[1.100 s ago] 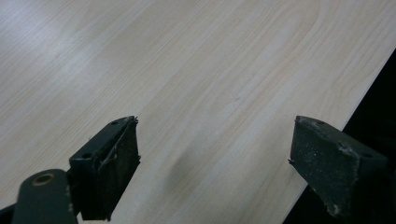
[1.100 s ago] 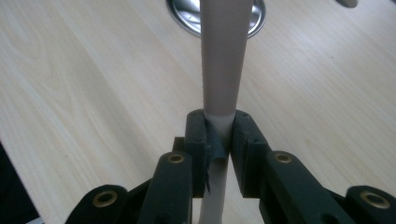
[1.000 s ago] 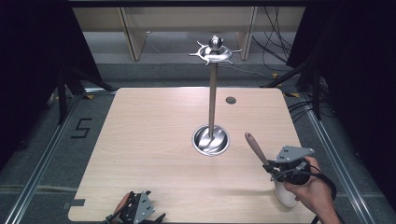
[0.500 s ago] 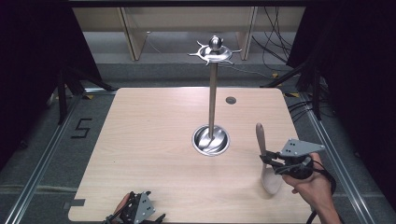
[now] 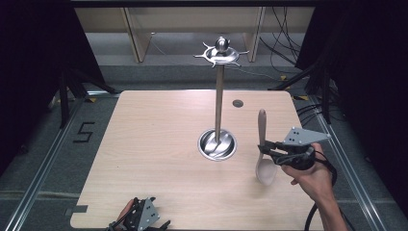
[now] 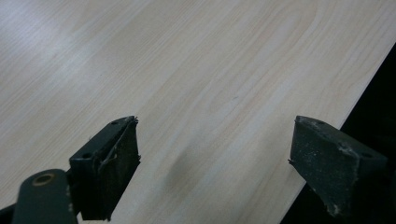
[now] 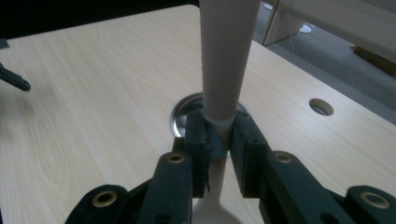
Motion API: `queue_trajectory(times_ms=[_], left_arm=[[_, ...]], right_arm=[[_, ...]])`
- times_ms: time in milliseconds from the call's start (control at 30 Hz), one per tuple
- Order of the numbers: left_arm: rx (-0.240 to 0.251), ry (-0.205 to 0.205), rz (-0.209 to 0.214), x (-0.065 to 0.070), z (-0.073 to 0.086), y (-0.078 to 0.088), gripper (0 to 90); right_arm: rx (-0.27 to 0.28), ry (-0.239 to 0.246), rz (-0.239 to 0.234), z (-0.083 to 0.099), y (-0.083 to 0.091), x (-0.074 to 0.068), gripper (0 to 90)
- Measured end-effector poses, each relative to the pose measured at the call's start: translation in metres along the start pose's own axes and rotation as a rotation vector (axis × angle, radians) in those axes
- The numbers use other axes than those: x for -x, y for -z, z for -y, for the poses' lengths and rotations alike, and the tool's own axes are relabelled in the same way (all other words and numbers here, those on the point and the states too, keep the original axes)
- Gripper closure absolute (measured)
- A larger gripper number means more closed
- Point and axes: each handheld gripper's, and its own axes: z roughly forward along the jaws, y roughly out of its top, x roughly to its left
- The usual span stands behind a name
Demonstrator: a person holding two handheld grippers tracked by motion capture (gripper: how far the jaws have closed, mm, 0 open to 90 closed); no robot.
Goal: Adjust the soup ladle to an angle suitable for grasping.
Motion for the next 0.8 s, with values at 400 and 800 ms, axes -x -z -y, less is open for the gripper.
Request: queue_trajectory(times_ms=[400,800], left_arm=[[0.003,0.002,0.013,0.000,0.000,0.000,14.8],[0.005,-0.002,0.010,0.000,0.000,0.001,14.8]], right_arm=[[0.034,-0.007,0.007,-0.041,-0.011,0.010,78.2],[0.040,0.007,0.020,-0.075,-0.019,0.019,78.1]])
